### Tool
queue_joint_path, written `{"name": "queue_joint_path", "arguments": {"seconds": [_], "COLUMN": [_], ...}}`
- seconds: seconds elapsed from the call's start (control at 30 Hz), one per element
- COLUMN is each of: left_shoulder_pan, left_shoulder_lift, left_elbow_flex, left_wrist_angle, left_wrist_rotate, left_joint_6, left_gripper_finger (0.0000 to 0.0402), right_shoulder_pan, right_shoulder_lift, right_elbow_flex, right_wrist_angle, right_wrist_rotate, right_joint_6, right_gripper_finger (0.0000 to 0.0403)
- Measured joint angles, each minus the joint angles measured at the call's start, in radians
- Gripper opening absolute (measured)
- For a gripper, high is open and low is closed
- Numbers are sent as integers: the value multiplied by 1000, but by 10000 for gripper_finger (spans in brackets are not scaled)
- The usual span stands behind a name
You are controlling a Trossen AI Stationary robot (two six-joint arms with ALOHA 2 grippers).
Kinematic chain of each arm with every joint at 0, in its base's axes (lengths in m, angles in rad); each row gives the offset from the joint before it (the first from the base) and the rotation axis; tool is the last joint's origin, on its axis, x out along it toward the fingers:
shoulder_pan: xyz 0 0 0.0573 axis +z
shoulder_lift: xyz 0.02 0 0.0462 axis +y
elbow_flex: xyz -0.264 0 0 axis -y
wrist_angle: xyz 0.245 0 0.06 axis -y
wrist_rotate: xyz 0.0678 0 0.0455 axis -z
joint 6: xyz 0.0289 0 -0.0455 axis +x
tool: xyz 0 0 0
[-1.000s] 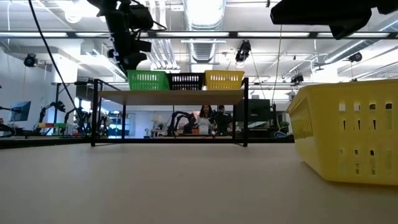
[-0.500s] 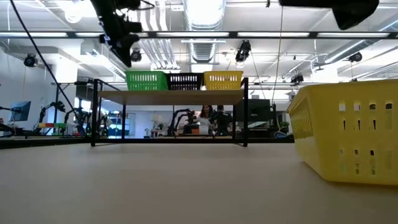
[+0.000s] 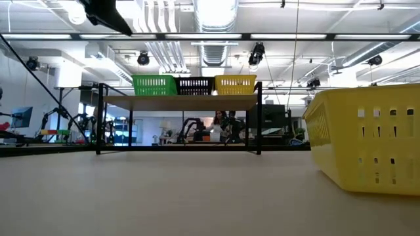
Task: Stack baskets on shelf by color
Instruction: Stack the bottom yellow bin on the yellow bin on the shelf
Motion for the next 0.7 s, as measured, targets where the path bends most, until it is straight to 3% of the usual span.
{"name": "queue_joint_path", "arguments": {"seconds": [0.1,0.2,0.37,0.47,0.6,0.7], "left_shoulder_pan": [-161,-302,-479,-553,-616,-645], "left_shoulder_lift": [-41,-45,29,104,223,313], "left_elbow_flex": [-124,-237,-363,-404,-422,-410], "left_wrist_angle": [138,282,503,641,759,795], "left_wrist_rotate": [-13,-58,-132,-156,-170,-181], "left_joint_6": [-59,-101,-155,-157,-183,-221], "left_gripper_finger": [5,5,5,5,5,5], "right_shoulder_pan": [-7,-16,-53,-90,-133,-155], "right_shoulder_lift": [45,92,193,264,336,371], "right_elbow_flex": [97,221,398,474,541,573], "right_wrist_angle": [-144,-349,-651,-809,-877,-879], "right_wrist_rotate": [-93,-96,-112,-183,-285,-364], "right_joint_6": [114,156,228,241,220,170], "right_gripper_finger": [38,72,136,163,171,155]}}
